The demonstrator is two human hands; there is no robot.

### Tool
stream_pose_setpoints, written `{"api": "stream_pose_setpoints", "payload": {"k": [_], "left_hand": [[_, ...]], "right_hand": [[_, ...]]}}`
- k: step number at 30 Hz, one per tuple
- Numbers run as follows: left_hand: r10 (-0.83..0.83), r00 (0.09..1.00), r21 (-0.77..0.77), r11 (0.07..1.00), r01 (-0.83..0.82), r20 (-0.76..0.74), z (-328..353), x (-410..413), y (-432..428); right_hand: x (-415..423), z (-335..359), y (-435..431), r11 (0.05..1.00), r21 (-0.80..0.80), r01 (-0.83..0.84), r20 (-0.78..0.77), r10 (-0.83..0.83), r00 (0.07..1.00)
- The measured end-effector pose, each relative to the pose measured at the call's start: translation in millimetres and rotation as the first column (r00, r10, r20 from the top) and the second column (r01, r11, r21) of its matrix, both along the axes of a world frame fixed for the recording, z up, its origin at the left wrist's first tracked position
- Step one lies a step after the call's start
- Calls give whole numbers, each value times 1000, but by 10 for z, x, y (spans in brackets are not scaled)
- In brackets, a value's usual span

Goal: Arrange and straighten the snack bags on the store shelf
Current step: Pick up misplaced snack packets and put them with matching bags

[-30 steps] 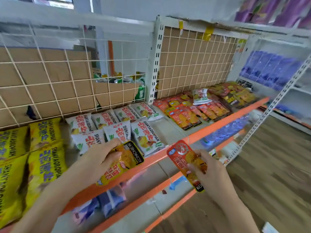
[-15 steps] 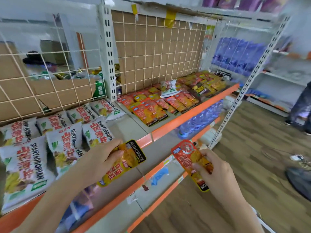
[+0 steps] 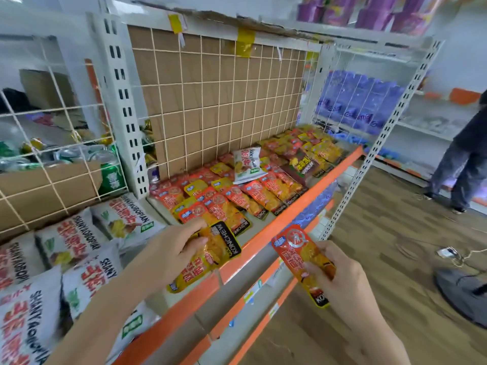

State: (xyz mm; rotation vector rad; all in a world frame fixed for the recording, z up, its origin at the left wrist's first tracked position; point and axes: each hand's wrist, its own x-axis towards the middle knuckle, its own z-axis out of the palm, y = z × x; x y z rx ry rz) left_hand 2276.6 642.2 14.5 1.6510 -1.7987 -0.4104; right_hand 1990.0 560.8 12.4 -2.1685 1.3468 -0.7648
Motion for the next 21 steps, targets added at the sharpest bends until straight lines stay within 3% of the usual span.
{"api": "stream_pose_setpoints", "payload": {"k": [7, 15, 21], "left_hand": [[78, 997, 16, 997, -78, 6, -42, 43, -332], [235, 972, 56, 970, -235, 10, -82, 58, -664], [483, 876, 88, 873, -480, -6, -33, -100, -768]], "right_hand": [[196, -73, -541, 999, 18, -46, -17, 47, 999], [484, -132, -1368, 963, 37, -265, -75, 268, 961], [735, -157, -1913, 896, 56, -441, -70, 445, 893]]}}
